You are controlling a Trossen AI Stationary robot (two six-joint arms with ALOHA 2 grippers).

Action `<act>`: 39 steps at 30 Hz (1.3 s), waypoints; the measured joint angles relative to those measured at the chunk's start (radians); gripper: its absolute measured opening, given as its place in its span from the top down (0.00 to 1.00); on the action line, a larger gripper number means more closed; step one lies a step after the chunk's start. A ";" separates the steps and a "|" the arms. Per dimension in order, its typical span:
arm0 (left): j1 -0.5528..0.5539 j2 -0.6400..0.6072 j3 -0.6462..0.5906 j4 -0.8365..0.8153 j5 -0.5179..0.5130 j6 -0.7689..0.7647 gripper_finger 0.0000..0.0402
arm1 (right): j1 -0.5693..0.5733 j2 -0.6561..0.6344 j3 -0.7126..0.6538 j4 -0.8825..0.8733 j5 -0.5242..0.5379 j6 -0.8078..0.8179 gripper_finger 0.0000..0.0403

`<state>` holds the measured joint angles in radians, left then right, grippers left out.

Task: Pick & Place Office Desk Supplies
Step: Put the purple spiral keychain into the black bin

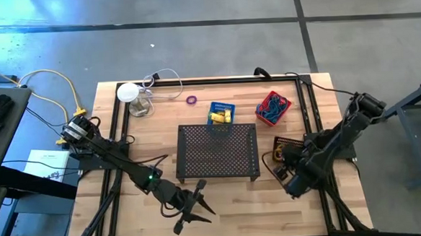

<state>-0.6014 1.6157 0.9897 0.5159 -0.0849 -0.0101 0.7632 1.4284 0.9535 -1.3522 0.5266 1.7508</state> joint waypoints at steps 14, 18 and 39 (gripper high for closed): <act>0.000 0.000 0.000 -0.016 0.000 -0.067 0.70 | -0.119 0.000 -0.148 0.101 -0.096 0.000 0.88; 0.000 0.000 0.000 -0.024 -0.003 -0.105 0.70 | -0.117 0.000 -0.148 0.100 -0.114 -0.017 0.74; 0.096 -0.310 0.000 -0.513 -0.287 -0.303 0.70 | 0.095 -0.002 0.133 -0.024 0.490 0.039 0.48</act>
<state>-0.5049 1.3054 0.9901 0.0027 -0.3714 -0.3135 0.8582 1.4265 1.0866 -1.3761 1.0170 1.7894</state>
